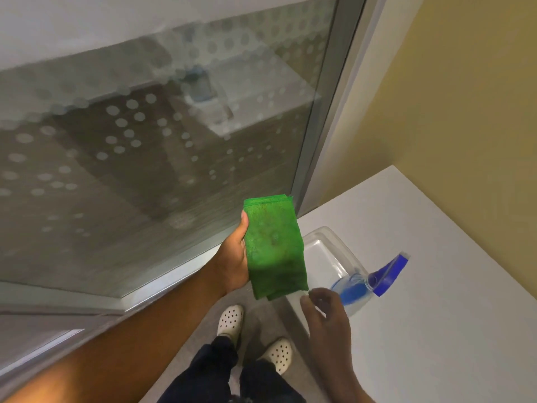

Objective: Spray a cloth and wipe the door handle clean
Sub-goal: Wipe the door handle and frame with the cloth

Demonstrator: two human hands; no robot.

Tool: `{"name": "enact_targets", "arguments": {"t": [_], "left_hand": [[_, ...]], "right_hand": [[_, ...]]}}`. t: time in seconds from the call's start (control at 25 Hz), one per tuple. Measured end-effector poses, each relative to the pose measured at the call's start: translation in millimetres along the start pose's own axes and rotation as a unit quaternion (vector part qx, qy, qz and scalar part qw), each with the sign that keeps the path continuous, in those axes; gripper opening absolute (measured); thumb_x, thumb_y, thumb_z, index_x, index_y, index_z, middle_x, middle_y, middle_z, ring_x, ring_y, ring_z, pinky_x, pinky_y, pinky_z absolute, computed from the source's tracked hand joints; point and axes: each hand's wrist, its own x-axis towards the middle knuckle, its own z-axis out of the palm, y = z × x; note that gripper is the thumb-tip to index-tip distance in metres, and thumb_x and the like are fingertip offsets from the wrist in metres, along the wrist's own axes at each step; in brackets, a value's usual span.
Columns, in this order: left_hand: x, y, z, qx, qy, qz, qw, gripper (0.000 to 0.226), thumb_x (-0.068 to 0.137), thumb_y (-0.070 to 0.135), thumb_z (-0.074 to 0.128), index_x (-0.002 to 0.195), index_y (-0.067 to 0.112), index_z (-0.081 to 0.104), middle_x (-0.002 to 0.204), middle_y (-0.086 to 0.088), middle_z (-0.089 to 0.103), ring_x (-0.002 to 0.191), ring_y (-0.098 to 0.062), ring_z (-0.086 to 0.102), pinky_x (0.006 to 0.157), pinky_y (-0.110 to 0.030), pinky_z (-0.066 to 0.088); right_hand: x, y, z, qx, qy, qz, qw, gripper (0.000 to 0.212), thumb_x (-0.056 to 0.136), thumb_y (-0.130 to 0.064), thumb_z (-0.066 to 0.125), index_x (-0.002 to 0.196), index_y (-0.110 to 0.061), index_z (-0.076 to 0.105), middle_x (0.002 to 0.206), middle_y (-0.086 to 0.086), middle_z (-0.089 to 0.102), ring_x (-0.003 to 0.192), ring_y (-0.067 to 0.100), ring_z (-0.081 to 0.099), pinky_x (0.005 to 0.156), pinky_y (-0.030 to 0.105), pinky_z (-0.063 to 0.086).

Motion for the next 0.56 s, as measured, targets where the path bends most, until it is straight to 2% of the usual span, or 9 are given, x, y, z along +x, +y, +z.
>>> {"name": "enact_targets", "arguments": {"t": [0.04, 0.12, 0.24, 0.32, 0.44, 0.56], "left_hand": [[-6, 1, -3, -0.005, -0.001, -0.001, 1.0, 0.077, 0.105, 0.069, 0.028, 0.133, 0.014, 0.075, 0.143, -0.018, 0.069, 0.127, -0.036, 0.07, 0.092, -0.048, 0.064], [-19, 2, -10, -0.014, -0.005, -0.001, 1.0, 0.08, 0.104, 0.07, 0.028, 0.138, 0.012, 0.07, 0.145, -0.02, 0.067, 0.128, -0.037, 0.07, 0.094, -0.049, 0.064], [-39, 10, -20, -0.025, -0.005, 0.025, 0.999, 0.084, 0.103, 0.071, 0.027, 0.145, 0.006, 0.062, 0.146, -0.023, 0.065, 0.128, -0.037, 0.069, 0.101, -0.05, 0.061], [-53, 23, -30, -0.045, -0.002, 0.053, 0.998, 0.083, 0.102, 0.07, 0.03, 0.139, 0.005, 0.067, 0.139, -0.022, 0.07, 0.124, -0.036, 0.071, 0.101, -0.051, 0.061], [-77, 49, -51, -0.066, 0.0, 0.093, 0.993, 0.081, 0.1, 0.07, 0.033, 0.133, 0.008, 0.073, 0.133, -0.018, 0.074, 0.123, -0.034, 0.071, 0.106, -0.052, 0.056], [-106, 76, -76, -0.063, 0.02, 0.161, 0.985, 0.077, 0.102, 0.07, 0.033, 0.134, 0.011, 0.072, 0.132, -0.016, 0.075, 0.123, -0.033, 0.071, 0.106, -0.053, 0.056]], "right_hand": [[8, -15, 6, 0.041, -0.018, -0.016, 0.999, 0.018, 0.104, -0.029, 0.074, 0.114, -0.035, 0.06, 0.114, -0.026, 0.065, 0.104, -0.004, 0.068, 0.071, -0.001, 0.051], [23, -41, 19, 0.096, -0.103, -0.034, 0.99, 0.038, 0.099, -0.047, 0.068, 0.132, -0.035, 0.055, 0.119, -0.03, 0.065, 0.105, -0.006, 0.068, 0.076, 0.005, 0.055], [42, -66, 38, 0.121, -0.215, -0.041, 0.968, 0.051, 0.09, -0.062, 0.082, 0.128, -0.032, 0.065, 0.106, -0.02, 0.08, 0.097, 0.002, 0.078, 0.068, 0.011, 0.06], [51, -75, 51, 0.134, -0.262, -0.039, 0.955, 0.061, 0.074, -0.052, 0.088, 0.125, -0.023, 0.07, 0.109, -0.003, 0.083, 0.098, 0.016, 0.081, 0.07, 0.021, 0.063], [52, -88, 82, 0.15, -0.323, -0.044, 0.933, 0.048, 0.088, -0.017, 0.09, 0.131, -0.011, 0.069, 0.117, 0.014, 0.082, 0.108, 0.03, 0.08, 0.087, 0.039, 0.067], [43, -105, 117, 0.141, -0.354, -0.05, 0.923, 0.032, 0.096, 0.002, 0.078, 0.126, -0.008, 0.071, 0.116, 0.018, 0.081, 0.104, 0.03, 0.081, 0.088, 0.04, 0.067]]}}
